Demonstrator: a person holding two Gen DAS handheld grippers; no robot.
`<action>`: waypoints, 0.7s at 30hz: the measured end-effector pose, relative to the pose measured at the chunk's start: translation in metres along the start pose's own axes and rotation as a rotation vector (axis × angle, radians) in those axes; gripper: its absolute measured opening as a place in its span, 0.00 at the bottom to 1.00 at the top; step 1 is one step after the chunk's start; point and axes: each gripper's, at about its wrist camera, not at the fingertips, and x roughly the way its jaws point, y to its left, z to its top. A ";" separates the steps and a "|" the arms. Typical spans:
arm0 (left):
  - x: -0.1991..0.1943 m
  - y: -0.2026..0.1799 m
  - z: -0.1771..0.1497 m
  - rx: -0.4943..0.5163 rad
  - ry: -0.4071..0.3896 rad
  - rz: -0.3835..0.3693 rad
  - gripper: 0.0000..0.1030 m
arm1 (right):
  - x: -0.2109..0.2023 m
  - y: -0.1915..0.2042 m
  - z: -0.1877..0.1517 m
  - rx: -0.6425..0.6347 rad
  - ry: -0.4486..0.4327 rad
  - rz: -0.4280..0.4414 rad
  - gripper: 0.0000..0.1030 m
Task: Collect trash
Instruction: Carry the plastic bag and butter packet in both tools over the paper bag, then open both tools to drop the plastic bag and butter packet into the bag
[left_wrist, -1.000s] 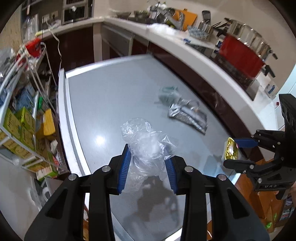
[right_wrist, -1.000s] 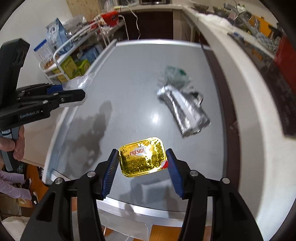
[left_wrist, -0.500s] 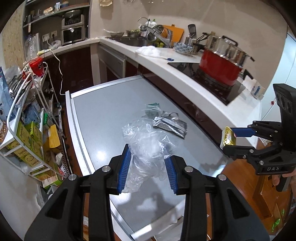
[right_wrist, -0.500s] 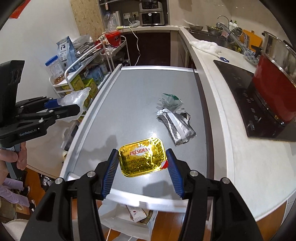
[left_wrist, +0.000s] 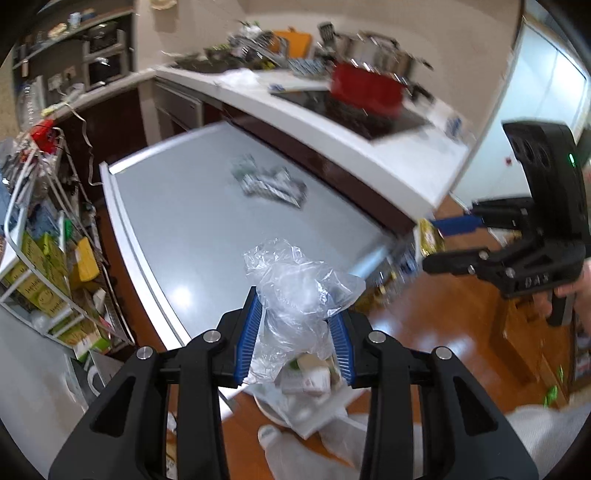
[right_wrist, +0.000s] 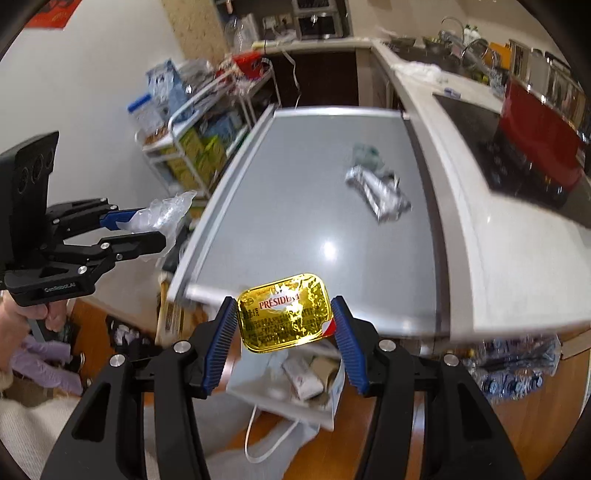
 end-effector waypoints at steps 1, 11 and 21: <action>0.002 -0.004 -0.006 0.007 0.019 -0.010 0.37 | 0.003 0.001 -0.007 0.002 0.019 0.003 0.50; 0.063 -0.025 -0.078 0.052 0.280 -0.092 0.37 | 0.084 -0.012 -0.077 0.118 0.255 0.005 0.50; 0.133 -0.012 -0.112 -0.003 0.377 -0.073 0.37 | 0.158 -0.016 -0.100 0.155 0.369 -0.028 0.50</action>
